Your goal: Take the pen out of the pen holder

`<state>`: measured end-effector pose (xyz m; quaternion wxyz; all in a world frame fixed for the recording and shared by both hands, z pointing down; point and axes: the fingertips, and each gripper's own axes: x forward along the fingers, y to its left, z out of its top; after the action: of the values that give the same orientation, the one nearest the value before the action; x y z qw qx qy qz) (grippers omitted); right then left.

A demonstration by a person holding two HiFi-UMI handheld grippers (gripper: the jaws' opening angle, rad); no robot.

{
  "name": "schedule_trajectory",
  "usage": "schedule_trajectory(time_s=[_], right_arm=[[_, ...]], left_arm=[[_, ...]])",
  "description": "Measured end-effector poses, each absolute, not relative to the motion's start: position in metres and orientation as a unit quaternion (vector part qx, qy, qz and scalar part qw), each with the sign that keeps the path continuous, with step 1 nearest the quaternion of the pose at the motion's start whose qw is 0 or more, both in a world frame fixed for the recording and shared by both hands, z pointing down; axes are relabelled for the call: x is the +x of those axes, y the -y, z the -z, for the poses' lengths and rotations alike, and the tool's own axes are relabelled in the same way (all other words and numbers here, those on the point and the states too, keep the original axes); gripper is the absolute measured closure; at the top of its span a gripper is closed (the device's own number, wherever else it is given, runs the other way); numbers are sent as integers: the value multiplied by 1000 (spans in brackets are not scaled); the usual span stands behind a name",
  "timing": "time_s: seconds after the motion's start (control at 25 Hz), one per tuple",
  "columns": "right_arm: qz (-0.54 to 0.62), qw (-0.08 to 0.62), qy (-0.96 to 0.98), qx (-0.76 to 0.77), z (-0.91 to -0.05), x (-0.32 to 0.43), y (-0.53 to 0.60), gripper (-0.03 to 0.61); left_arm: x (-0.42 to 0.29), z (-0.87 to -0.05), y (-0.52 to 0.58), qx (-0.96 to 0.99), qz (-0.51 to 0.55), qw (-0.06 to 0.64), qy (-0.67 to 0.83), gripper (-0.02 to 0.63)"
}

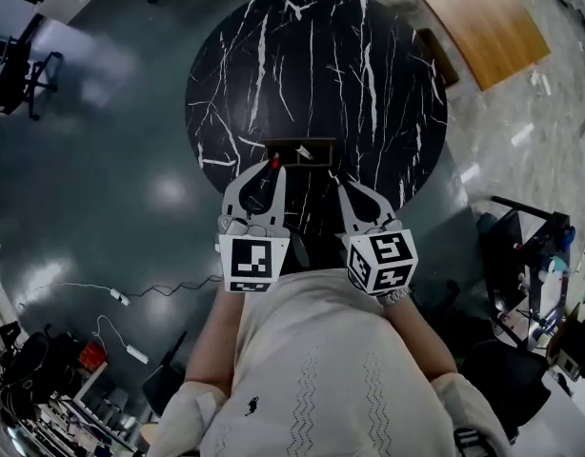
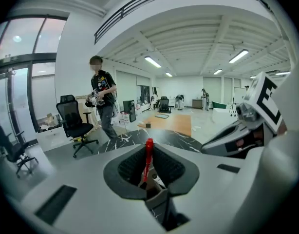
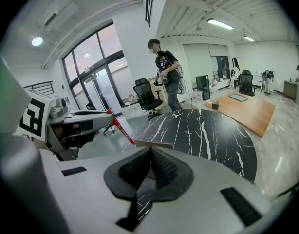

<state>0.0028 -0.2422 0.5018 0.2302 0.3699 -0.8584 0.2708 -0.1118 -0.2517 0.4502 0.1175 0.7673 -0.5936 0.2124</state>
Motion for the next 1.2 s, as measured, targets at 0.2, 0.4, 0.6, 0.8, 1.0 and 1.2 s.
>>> schedule_trajectory(time_s=[0.2, 0.4, 0.6, 0.8, 1.0, 1.2], right_arm=[[-243, 198, 875, 368, -464, 9, 255, 561], [-210, 136, 894, 372, -401, 12, 271, 561], [-192, 74, 904, 374, -344, 15, 274, 561], [-176, 53, 910, 371, -319, 14, 269, 561], [-166, 62, 913, 367, -322, 11, 263, 561], [-164, 73, 913, 367, -328, 12, 261, 561]], left_arm=[[-108, -406, 248, 759, -162, 120, 619, 561], [-107, -355, 249, 749, -84, 93, 651, 561], [-105, -321, 244, 745, -61, 82, 659, 561], [-104, -320, 236, 753, -76, 97, 646, 561], [-108, -318, 228, 751, -67, 106, 648, 561], [-105, -320, 226, 754, -76, 99, 645, 561]])
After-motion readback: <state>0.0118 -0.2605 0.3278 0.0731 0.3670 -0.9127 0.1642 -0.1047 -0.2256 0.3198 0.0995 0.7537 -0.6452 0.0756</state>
